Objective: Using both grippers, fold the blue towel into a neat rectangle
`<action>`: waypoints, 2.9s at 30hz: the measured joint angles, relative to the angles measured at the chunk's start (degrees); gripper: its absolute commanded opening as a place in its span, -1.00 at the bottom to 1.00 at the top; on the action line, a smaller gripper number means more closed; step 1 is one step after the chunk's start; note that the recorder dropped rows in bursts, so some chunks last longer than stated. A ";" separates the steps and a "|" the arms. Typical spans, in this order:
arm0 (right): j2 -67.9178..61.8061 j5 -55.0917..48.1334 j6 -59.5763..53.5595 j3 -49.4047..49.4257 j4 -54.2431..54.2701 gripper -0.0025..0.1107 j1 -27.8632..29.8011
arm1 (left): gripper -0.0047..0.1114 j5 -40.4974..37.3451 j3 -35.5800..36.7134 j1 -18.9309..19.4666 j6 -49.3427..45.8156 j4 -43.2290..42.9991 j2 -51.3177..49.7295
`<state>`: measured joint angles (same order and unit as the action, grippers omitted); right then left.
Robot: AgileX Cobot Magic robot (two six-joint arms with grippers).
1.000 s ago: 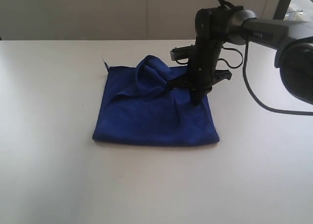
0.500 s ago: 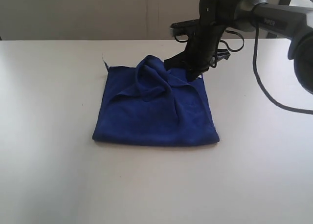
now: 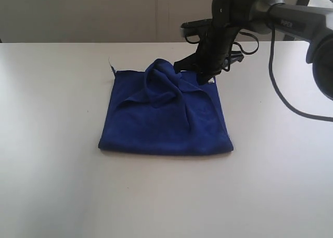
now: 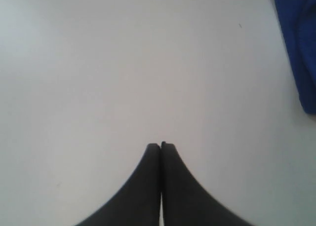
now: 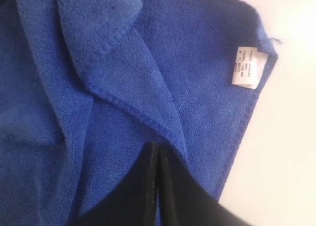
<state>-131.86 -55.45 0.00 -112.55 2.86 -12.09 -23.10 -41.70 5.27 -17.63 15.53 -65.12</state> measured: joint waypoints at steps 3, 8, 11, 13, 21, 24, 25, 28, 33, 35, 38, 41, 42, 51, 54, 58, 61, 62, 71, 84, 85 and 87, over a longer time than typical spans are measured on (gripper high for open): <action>0.00 0.00 0.00 0.00 0.00 -0.96 0.00 | -0.92 0.00 0.00 0.00 0.00 0.00 0.00; 0.00 0.00 0.00 0.00 0.00 -0.96 0.00 | -0.92 0.00 0.00 0.00 0.00 0.00 0.00; 0.00 0.00 0.00 0.00 0.00 -0.96 0.00 | -0.92 0.00 0.00 0.00 0.00 0.00 0.00; 0.00 0.00 0.00 0.00 0.00 -0.96 0.00 | -0.92 0.00 0.00 0.00 0.00 0.00 0.00; 1.53 -2.21 -1.93 0.00 -1.87 -0.96 0.00 | -0.92 0.00 0.00 0.00 0.00 -0.10 0.00; 4.15 -2.22 -4.05 0.00 -2.21 -0.96 0.00 | -0.92 0.00 0.00 0.00 0.00 -0.10 0.00; 5.16 -1.46 -4.50 0.00 -2.33 -0.96 0.21 | -0.92 0.00 0.00 0.00 0.00 -0.10 0.00; 5.27 -1.82 -5.13 0.00 -2.33 -0.96 1.33 | -0.92 0.71 0.00 0.00 0.00 -0.10 0.00; 5.18 -3.99 -5.13 0.00 -2.33 -0.96 2.34 | -0.92 10.74 0.00 0.00 0.00 -0.10 0.00; 5.18 -3.99 -5.13 0.00 -2.33 -0.96 2.34 | -0.92 13.83 0.00 0.00 0.00 -0.10 0.00; 5.18 -3.99 -5.13 0.00 -2.23 -0.96 2.34 | -0.92 15.66 0.00 0.00 0.00 -0.10 0.00; 5.18 -3.99 -5.13 0.00 -2.23 -0.96 2.34 | -0.92 15.79 0.00 0.00 0.00 -0.10 0.00; 5.18 -3.99 -5.13 0.00 -2.23 -0.96 2.34 | -0.92 15.25 0.00 0.00 0.00 -0.04 0.00; 5.13 -3.77 -5.24 0.00 -2.23 -0.96 2.34 | -0.92 12.55 0.00 0.00 0.81 0.14 -1.66; 5.00 -3.77 -5.24 0.00 -2.23 -0.96 2.34 | -0.92 11.22 0.00 0.00 0.94 1.04 -4.17; 4.63 -3.77 -5.24 0.00 -2.23 -0.96 2.34 | -0.92 10.39 0.00 0.00 1.03 2.22 -6.77; 4.38 -3.87 -5.24 0.00 -2.23 -0.96 2.34 | -0.92 10.03 0.00 0.00 1.03 2.59 -8.31; 4.30 -3.87 -5.24 0.00 -2.23 -0.96 2.34 | -0.92 9.73 0.00 0.00 1.03 2.64 -8.76; 4.30 -3.87 -5.24 0.00 -2.23 -0.96 2.34 | -0.92 0.58 -2.79 0.00 1.29 2.72 -10.35; 4.30 -3.87 -5.24 0.00 -2.23 -0.96 2.34 | -0.92 -10.47 -10.45 0.00 1.46 3.02 -11.45; 4.30 -3.87 -5.24 0.00 -2.23 -0.96 2.34 | -0.92 -10.60 -10.45 0.00 1.46 3.18 -12.29; 4.30 -3.87 -5.24 0.00 -2.23 -0.96 2.34 | -0.92 -10.60 -10.45 0.00 1.46 3.64 -13.87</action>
<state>-127.56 -59.32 -5.24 -112.55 0.63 -9.75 -33.70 -52.15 5.27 -16.17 19.16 -78.99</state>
